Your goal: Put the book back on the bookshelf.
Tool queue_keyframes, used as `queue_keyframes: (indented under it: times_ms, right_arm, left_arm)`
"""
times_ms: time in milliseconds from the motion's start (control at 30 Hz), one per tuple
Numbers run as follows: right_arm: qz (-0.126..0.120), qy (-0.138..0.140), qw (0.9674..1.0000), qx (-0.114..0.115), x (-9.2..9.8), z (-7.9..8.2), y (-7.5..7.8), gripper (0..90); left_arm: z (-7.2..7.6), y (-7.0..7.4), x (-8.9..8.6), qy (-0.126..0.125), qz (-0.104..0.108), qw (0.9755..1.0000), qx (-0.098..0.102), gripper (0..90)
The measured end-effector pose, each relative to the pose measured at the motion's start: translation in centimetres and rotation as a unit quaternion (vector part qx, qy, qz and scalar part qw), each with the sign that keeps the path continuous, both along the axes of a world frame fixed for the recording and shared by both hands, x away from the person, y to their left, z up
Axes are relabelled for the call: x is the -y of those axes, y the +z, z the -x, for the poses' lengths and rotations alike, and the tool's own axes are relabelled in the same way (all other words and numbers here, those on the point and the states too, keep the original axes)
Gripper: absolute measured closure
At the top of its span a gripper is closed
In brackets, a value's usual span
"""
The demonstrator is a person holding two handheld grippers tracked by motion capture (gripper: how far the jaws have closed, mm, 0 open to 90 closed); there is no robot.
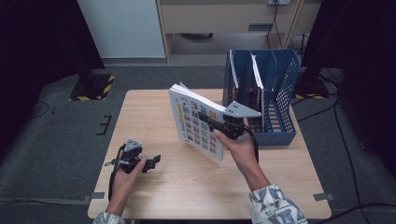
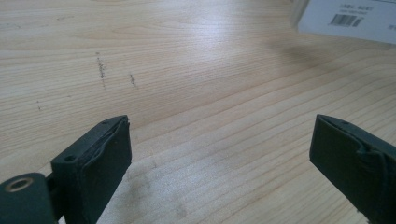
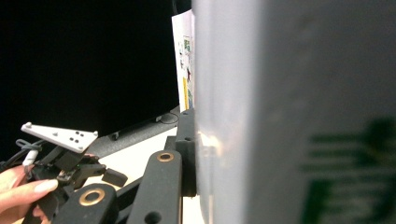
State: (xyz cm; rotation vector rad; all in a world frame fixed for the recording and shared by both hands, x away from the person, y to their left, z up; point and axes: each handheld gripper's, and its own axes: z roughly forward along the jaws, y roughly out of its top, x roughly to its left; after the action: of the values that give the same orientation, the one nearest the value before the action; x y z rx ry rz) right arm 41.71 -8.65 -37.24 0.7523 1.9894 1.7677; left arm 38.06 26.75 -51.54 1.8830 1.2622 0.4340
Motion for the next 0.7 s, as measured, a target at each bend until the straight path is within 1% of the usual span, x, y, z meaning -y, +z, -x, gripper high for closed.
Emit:
queue_keyframes:
  times_ms: [333, 533, 700]
  right_arm:
    - [0.006, 0.002, 1.0, -0.001, 1.0, 0.7, -0.2, 74.0]
    - [0.003, 0.002, 1.0, -0.001, 2.4, 1.5, -0.2, 74.0]
    - [0.007, 0.002, 1.0, -0.001, 3.1, 2.0, -0.2, 73.9]
  left_arm:
    - [0.0, 0.0, 0.0, 0.0, -0.002, 1.0, -0.001, 5.1]
    - [0.0, 0.0, 0.0, -0.001, -0.005, 1.0, -0.002, 5.1]
    - [0.0, 0.0, 0.0, -0.001, -0.006, 1.0, -0.002, 5.1]
